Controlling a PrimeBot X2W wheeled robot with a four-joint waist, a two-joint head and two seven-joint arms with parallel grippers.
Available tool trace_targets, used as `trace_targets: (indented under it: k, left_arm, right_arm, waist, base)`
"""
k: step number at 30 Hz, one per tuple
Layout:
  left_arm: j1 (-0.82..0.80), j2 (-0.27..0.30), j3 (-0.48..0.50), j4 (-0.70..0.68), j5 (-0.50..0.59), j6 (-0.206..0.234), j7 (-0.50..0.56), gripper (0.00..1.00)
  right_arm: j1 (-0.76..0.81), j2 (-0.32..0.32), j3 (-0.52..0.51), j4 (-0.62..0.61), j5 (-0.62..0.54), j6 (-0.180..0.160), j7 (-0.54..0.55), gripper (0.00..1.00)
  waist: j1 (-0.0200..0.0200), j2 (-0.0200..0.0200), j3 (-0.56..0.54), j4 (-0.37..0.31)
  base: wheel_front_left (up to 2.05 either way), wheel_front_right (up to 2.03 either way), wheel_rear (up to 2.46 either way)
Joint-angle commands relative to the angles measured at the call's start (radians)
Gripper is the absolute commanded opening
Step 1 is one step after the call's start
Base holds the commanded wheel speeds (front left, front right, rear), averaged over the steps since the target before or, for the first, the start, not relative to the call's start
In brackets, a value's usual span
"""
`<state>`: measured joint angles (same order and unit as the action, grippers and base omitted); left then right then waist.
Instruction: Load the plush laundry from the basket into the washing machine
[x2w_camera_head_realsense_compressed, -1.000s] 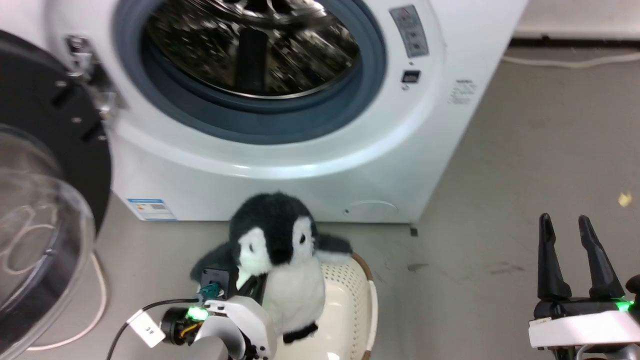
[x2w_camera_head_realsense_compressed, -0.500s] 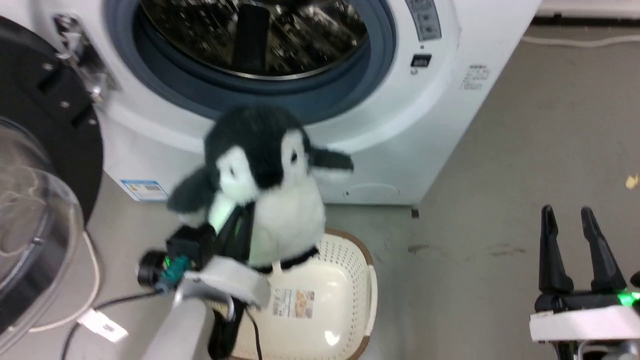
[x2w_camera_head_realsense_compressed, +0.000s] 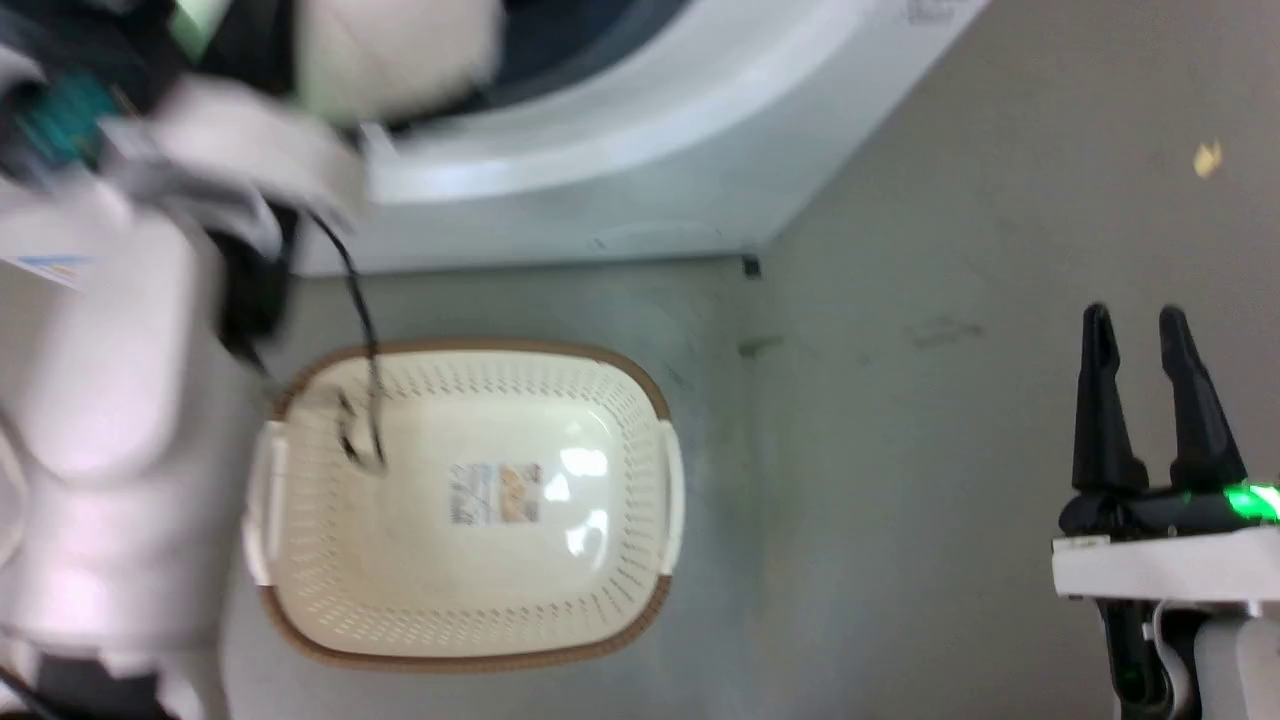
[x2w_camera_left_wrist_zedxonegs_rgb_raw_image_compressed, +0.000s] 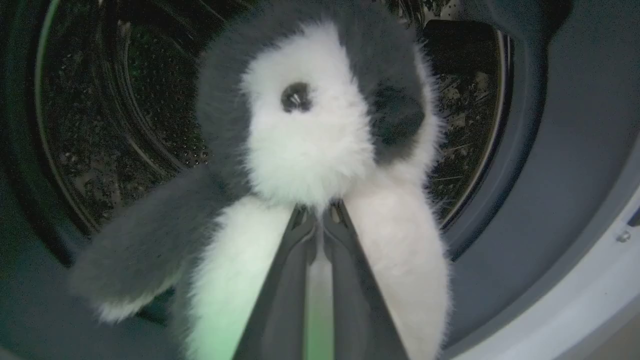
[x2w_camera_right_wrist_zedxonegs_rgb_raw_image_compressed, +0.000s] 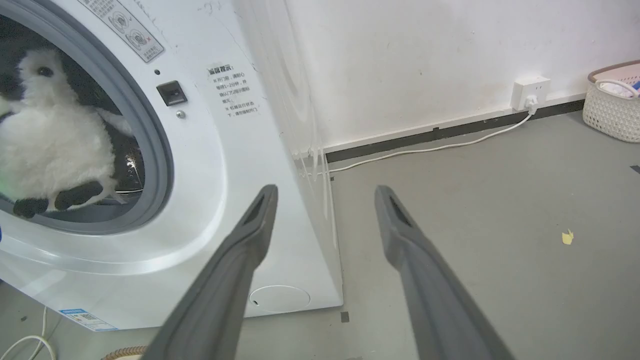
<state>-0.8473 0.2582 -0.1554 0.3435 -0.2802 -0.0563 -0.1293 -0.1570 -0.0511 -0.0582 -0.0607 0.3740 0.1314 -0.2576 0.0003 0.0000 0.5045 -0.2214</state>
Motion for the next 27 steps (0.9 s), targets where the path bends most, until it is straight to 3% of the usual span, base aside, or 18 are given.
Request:
trace_targets:
  k: [1,11,19,26,27]
  left_arm:
    - [-0.066,0.016,0.007,0.008,0.004,-0.008,0.019,0.0]
    - [-0.47,0.131,-0.005,0.233,0.055,-0.024,0.176,0.0]
    - [-0.685,0.155,-0.022,0.418,0.094,0.007,0.208,0.0]
    - [-0.744,0.17,-0.056,0.547,0.124,0.012,0.214,0.0]
    - [-0.744,0.169,-0.06,0.558,0.125,0.011,0.206,0.78]
  right_arm:
    - [-0.022,0.001,0.004,0.001,0.017,-0.001,-0.004,1.0]
    - [-0.087,0.001,0.078,0.023,0.107,-0.001,-0.004,1.0]
    - [-0.125,0.001,0.105,0.028,0.149,-0.001,-0.004,1.0]
    - [-0.145,0.001,0.106,0.028,0.153,-0.001,-0.004,1.0]
    - [-0.147,0.001,0.101,0.028,0.15,-0.001,-0.004,1.0]
  waist:
    - [-0.0003,0.0,0.106,-0.085]
    - [-0.0003,0.0,0.264,-0.173]
    - [-0.0003,0.0,0.332,-0.211]
    - [-0.0003,0.0,0.347,-0.207]
    - [-0.0003,0.0,0.344,-0.202]
  base:
    - [0.0,0.0,0.0]
    - [0.0,0.0,0.0]
    - [0.0,0.0,0.0]
    - [0.0,0.0,0.0]
    - [0.0,0.0,0.0]
